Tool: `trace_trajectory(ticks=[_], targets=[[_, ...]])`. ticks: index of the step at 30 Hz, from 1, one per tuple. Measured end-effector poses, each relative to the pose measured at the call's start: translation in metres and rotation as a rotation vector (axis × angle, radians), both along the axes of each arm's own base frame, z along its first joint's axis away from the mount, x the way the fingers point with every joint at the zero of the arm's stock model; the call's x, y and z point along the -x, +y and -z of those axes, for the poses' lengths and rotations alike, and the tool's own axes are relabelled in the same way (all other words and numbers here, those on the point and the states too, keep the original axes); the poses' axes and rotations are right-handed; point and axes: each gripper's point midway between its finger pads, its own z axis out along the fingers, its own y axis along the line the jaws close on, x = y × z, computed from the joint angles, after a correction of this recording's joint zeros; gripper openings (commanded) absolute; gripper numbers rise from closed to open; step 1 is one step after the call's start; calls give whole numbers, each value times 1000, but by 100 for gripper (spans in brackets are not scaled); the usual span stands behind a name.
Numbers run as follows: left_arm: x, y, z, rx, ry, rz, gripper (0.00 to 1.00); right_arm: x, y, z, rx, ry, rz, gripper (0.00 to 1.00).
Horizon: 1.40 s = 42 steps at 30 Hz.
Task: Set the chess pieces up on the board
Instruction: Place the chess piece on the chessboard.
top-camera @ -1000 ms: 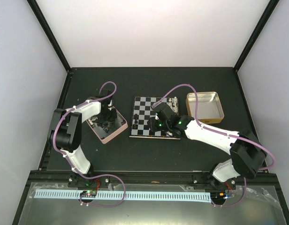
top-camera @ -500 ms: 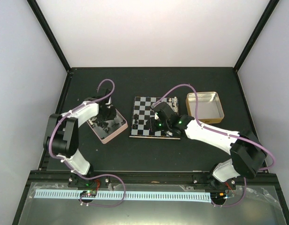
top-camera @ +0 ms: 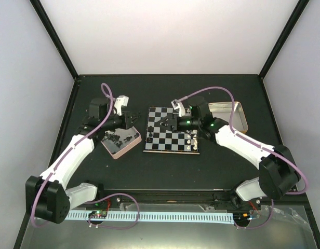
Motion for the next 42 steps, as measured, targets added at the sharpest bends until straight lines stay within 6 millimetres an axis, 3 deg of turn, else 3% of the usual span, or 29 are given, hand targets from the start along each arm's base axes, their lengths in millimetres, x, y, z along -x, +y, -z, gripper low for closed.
trace_trajectory(ticks=[6, 11, 14, 18, 26, 36, 42], targets=[[38, -46, -61, 202, -208, 293, 10, 15, 17, -50, -182, 16, -112, 56], [69, -66, -89, 272, -307, 466, 10, 19, 19, -92, -273, -27, -141, 49], [84, -72, -99, 292, -349, 542, 10, 22, 19, -108, -304, -50, -157, 45], [94, -77, -103, 306, -366, 596, 10, 26, 18, -113, -311, -67, -168, 36], [98, -78, -101, 319, -346, 621, 11, 32, 18, -111, -290, -108, -194, 27], [95, -84, -91, 375, -185, 628, 11, 45, 15, -116, -281, -204, -254, 30], [102, -86, -101, 421, -133, 656, 11, 54, 9, -122, -309, -255, -270, 25]])
